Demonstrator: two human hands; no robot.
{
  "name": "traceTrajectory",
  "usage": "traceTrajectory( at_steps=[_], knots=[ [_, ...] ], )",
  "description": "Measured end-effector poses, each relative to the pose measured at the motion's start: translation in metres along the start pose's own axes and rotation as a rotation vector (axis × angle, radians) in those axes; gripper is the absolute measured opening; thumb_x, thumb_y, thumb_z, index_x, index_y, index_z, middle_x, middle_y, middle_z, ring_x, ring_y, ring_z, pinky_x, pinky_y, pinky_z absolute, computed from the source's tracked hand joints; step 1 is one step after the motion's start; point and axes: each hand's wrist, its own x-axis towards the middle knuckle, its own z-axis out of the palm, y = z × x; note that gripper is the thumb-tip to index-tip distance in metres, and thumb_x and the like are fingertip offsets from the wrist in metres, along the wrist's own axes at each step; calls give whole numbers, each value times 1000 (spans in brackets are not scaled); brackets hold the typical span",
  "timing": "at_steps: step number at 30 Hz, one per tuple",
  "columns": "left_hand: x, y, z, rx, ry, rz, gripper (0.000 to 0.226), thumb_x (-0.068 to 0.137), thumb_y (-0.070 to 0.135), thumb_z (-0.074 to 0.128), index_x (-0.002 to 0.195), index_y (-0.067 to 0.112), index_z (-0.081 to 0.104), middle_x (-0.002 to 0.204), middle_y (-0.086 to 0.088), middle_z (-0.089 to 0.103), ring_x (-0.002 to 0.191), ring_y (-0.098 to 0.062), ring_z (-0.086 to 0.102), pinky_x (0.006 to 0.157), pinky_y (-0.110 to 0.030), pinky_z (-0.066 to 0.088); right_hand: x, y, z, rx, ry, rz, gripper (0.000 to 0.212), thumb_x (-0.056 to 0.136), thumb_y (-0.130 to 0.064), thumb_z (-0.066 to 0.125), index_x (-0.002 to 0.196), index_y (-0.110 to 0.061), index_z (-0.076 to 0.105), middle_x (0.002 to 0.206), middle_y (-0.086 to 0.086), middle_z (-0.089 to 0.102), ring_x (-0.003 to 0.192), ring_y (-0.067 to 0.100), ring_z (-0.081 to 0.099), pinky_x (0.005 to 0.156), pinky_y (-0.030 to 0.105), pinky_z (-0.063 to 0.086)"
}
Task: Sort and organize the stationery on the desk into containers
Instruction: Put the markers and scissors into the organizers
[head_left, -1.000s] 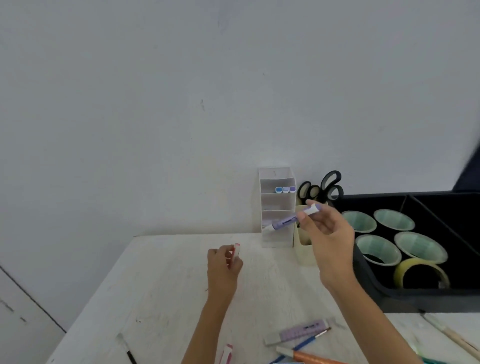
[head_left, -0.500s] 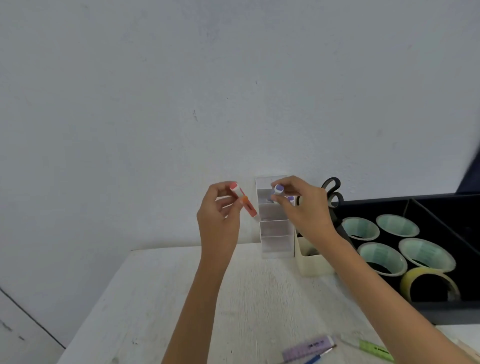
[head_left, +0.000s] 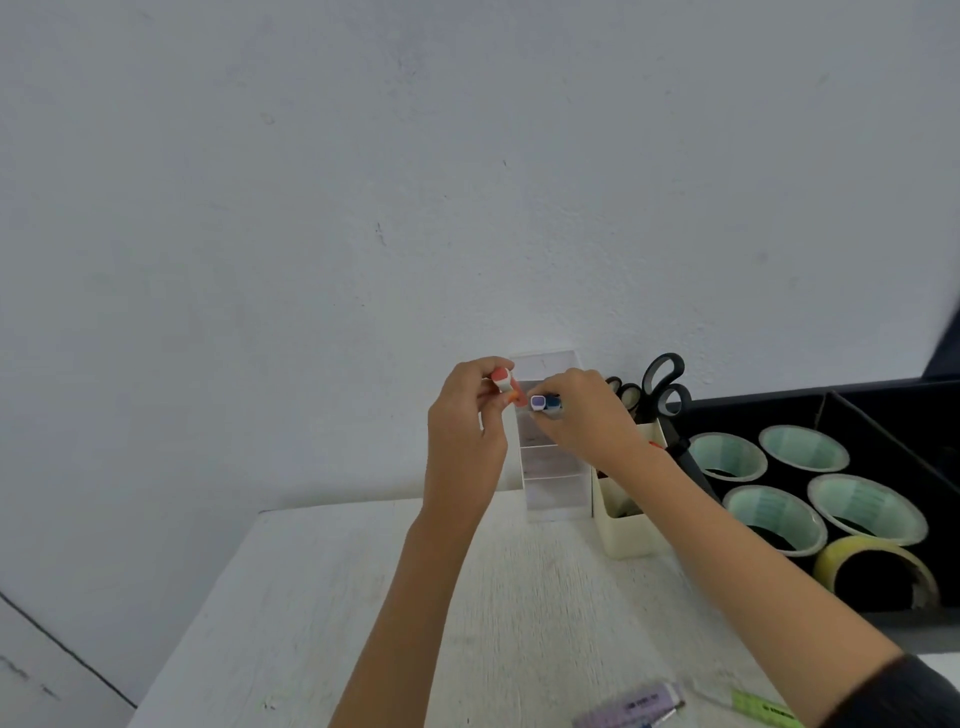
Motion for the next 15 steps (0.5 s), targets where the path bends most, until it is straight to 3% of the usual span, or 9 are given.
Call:
traceTrajectory(
  at_steps=[3, 7, 12, 15],
  knots=[
    [1, -12, 6, 66, -26, 39, 22, 89, -7, 54, 101, 9, 62, 99, 7, 60, 92, -8, 61, 82, -16, 50, -1, 3, -1, 66, -1, 25, 12, 83, -9, 61, 82, -3, 72, 78, 11, 69, 70, 24, 59, 68, 37, 50],
    [-2, -14, 9, 108, -72, 74, 21, 89, -7, 53, 101, 6, 62, 98, 6, 59, 92, -5, 58, 82, -17, 50, 5, 3, -5, 62, -71, 58, 14, 82, -6, 57, 77, 1, 69, 69, 17, 64, 55, 17, 38, 55, 30, 35],
    [1, -2, 2, 84, 59, 136, 22, 89, -6, 53, 103, 9, 60, 101, 3, 60, 91, -7, 59, 81, -13, 48, 7, 1, -5, 53, -125, 107, 19, 85, -5, 52, 76, 5, 67, 72, 18, 65, 57, 24, 48, 56, 32, 42],
    [5, -3, 4, 82, 26, 133, 21, 89, -8, 52, 102, 7, 60, 100, 2, 60, 91, -7, 60, 80, -12, 48, 11, -3, 1, -73, -168, 142, 28, 88, -5, 47, 60, -7, 45, 59, 4, 45, 52, 14, 37, 50, 23, 30]
  ],
)
